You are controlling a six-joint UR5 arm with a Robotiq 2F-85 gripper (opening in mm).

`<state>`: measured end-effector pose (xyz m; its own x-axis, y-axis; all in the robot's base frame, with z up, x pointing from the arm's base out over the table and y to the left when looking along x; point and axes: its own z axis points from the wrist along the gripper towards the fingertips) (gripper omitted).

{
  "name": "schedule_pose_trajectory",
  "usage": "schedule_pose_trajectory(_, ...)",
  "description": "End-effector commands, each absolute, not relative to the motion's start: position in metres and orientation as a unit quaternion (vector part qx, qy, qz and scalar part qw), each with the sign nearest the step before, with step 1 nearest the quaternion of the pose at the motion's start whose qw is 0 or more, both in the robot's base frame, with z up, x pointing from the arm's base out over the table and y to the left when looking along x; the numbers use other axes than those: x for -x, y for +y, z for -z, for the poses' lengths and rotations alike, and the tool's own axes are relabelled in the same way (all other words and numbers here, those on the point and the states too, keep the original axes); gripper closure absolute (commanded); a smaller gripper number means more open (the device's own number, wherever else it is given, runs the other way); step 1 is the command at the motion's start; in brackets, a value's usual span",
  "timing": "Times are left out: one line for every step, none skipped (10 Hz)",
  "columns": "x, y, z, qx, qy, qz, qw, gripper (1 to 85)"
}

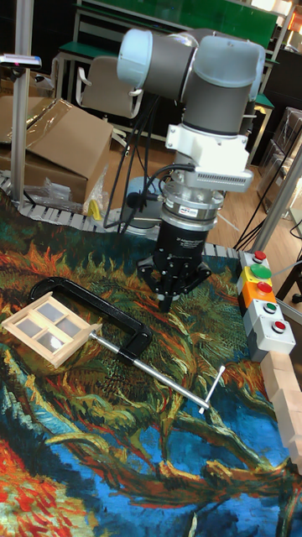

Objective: Open a sliding window

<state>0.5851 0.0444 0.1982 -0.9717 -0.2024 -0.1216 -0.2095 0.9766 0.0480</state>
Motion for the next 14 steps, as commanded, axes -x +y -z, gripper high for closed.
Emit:
schedule_pose_trajectory(-0.594,0.059,-0.204,0.111,0.99,-0.042,0.069,58.7)
schedule_pose_trajectory(-0.596,0.058,-0.203,0.111,0.991,-0.038,0.072,72.3)
schedule_pose_trajectory(-0.595,0.055,-0.203,0.108,0.991,-0.035,0.068,84.3)
schedule_pose_trajectory(-0.591,0.051,-0.202,0.114,0.991,-0.033,0.065,84.3)
schedule_pose_trajectory(-0.585,0.039,-0.199,0.133,0.989,-0.028,0.061,84.3)
schedule_pose_trajectory(-0.575,0.026,-0.194,0.154,0.986,-0.027,0.055,84.3)
schedule_pose_trajectory(-0.564,0.012,-0.189,0.174,0.983,-0.027,0.052,84.3)
schedule_pose_trajectory(-0.553,-0.001,-0.186,0.195,0.979,-0.023,0.05,84.3)
schedule_pose_trajectory(-0.556,-0.005,-0.186,0.216,0.975,-0.013,0.054,84.3)
schedule_pose_trajectory(-0.561,-0.01,-0.186,0.229,0.971,-0.001,0.063,84.3)
schedule_pose_trajectory(-0.56,-0.01,-0.186,0.225,0.972,-0.001,0.059,84.3)
schedule_pose_trajectory(-0.554,-0.009,-0.186,0.216,0.975,-0.007,0.05,84.3)
schedule_pose_trajectory(-0.55,-0.011,-0.185,0.212,0.976,-0.004,0.041,84.3)
schedule_pose_trajectory(-0.55,-0.012,-0.185,0.213,0.976,-0.002,0.039,84.3)
